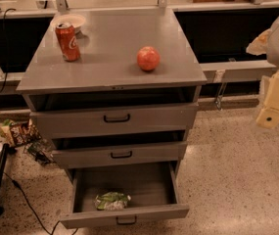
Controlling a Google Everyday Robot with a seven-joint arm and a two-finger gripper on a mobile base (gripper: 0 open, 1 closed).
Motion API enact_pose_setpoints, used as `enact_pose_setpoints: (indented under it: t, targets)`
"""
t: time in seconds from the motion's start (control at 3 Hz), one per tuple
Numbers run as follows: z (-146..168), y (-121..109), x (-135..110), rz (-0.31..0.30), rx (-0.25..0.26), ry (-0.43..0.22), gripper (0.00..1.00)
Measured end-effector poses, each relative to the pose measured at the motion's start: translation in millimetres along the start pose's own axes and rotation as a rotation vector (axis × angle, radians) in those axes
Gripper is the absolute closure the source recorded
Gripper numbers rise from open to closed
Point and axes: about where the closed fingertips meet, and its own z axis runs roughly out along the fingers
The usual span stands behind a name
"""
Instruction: Pick green jalapeno chip bag from bottom drawer and place on counter
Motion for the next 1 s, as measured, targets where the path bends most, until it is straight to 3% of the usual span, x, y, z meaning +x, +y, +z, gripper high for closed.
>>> enact_pose_setpoints:
  t: [0.33, 0.67, 1.0]
  targets:
    - [0.0, 0.0, 0.0, 0.000, 0.000, 0.000, 0.00]
    - [14.1, 2.5, -8.8, 0.005, -0.007, -0.057, 0.00]
    - [77.1, 23.6, -37.6, 0.008, -0.083, -0.223, 0.00]
